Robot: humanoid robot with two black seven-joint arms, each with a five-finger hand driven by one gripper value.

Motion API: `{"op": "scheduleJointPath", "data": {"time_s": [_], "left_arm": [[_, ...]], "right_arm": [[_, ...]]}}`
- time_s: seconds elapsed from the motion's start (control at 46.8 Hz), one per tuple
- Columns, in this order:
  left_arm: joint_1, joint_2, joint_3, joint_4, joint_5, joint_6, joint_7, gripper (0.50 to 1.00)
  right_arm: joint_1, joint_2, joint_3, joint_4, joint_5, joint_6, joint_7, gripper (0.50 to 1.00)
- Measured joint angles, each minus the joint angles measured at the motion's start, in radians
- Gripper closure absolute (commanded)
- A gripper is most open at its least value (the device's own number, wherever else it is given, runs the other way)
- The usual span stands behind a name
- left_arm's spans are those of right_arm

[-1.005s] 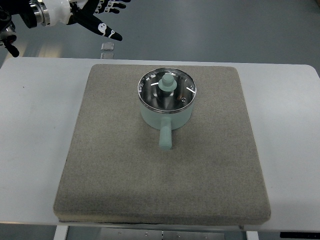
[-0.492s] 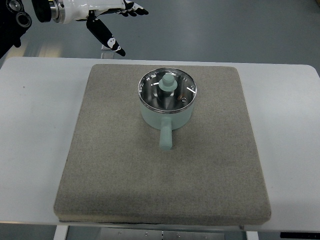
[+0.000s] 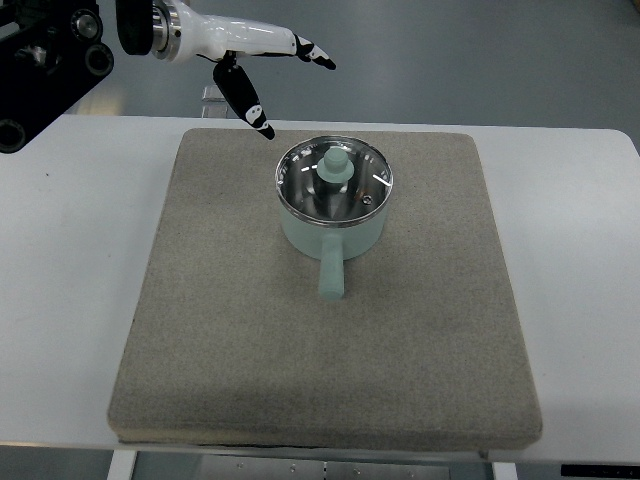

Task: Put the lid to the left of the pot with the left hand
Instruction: 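Lower the left hand over the glass lid's green knob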

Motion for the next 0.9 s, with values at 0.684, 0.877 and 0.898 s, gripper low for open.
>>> {"op": "scheduleJointPath", "data": {"time_s": [0.684, 0.877, 0.898], "left_arm": [[-0.176, -0.104, 0.273, 0.022, 0.024, 0.000, 0.000, 0.504], [-0.184, -0.129, 0.274, 0.056, 0.025, 0.000, 0.002, 0.504], [-0.185, -0.130, 0.274, 0.058, 0.025, 0.000, 0.001, 0.506]], "right_arm": [[0.000, 0.000, 0.000, 0.000, 0.000, 0.000, 0.000, 0.579], [0.000, 0.000, 0.000, 0.000, 0.000, 0.000, 0.000, 0.579], [0.000, 0.000, 0.000, 0.000, 0.000, 0.000, 0.000, 0.579]]}}
